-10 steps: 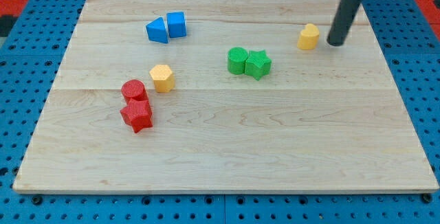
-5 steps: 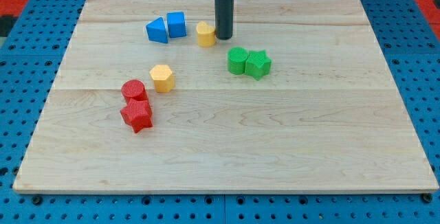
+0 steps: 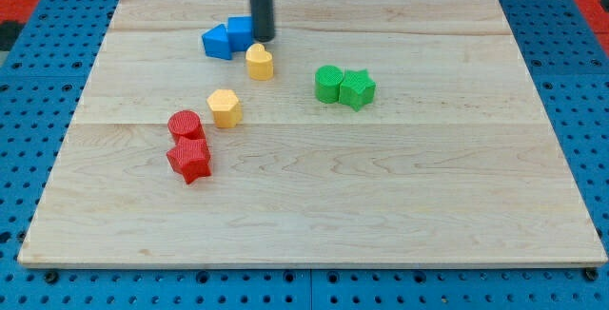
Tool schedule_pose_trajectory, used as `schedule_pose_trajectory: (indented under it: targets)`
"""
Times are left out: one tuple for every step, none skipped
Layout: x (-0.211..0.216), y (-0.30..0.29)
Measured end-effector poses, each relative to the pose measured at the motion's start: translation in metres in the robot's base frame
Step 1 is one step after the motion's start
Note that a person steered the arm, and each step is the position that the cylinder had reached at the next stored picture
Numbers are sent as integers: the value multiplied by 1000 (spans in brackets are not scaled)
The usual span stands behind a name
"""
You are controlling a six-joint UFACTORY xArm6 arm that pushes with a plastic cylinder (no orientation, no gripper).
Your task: Push the yellow heart towards center side of board
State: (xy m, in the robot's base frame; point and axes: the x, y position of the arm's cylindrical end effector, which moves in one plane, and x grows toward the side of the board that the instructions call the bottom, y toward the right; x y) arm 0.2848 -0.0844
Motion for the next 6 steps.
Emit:
schedule_pose_trajectory:
  targets:
    - [22,-19]
    - [33,12]
    - [30,-4]
    - [8,-27]
    - [16,12]
    - [15,51]
